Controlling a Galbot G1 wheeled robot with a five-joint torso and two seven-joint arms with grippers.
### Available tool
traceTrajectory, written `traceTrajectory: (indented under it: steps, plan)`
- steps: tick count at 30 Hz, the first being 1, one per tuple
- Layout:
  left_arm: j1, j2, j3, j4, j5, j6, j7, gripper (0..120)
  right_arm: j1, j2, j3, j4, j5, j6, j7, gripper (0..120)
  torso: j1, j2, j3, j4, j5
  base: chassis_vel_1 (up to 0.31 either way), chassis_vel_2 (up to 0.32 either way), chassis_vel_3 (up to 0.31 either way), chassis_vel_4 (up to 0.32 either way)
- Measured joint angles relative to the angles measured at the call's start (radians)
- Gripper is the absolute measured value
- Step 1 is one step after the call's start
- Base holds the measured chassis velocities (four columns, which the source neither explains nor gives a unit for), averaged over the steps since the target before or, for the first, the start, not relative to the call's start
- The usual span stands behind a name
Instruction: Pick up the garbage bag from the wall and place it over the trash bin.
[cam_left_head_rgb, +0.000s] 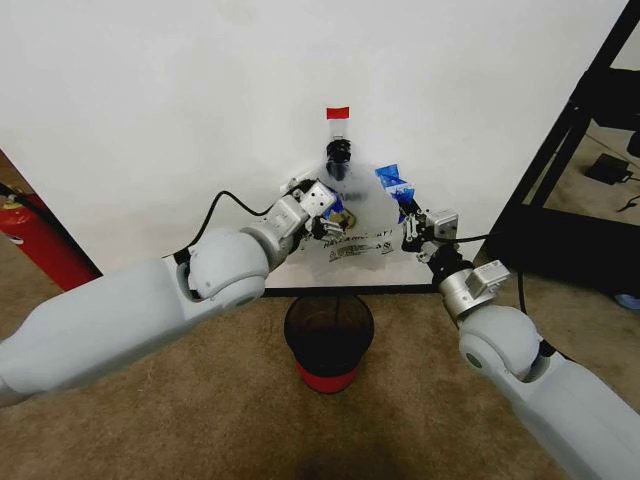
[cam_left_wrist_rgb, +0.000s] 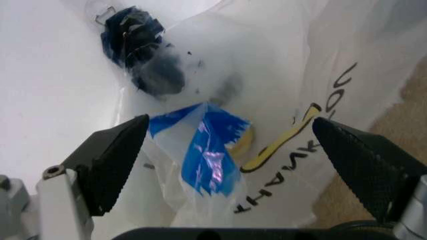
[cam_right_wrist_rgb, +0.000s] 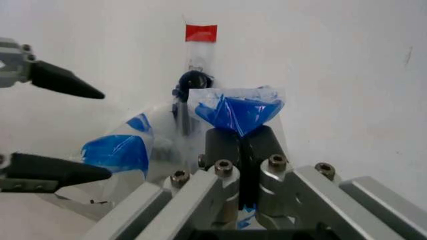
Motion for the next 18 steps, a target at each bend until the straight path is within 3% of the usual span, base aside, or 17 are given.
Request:
traceTrajectory:
  steps: [8,12,16,18]
  plan:
    - [-0.081,-0.025,0.088,0.034,0.009,0.013,0.01,88,0.001,-0.007,-0.001,0.004,0.0,0.001,-0.002,0,0.0,0.0,0.0,0.0,0.0,0.0,0.0,0.0,0.0]
    - [-0.112,-0.025,0.136,0.042,0.029,0.014,0.019,75,-0.006,-0.01,0.001,0.015,0.004,0.001,-0.005,0,0.0,0.0,0.0,0.0002,0.0,0.0,0.0,0.0,0.0]
    - [-0.125,-0.034,0.168,0.069,0.051,0.024,0.011,75,-0.013,-0.012,0.007,0.021,0.006,0.001,-0.007,0,0.0,0.0,0.0,0.0004,0.0,0.0,0.0,0.0,0.0]
    - [-0.128,-0.044,0.176,0.086,0.056,0.039,0.003,69,-0.013,-0.015,0.009,0.024,0.01,0.001,-0.007,0,0.0,0.0,0.0,0.0002,0.0,0.0,0.0,0.0,0.0]
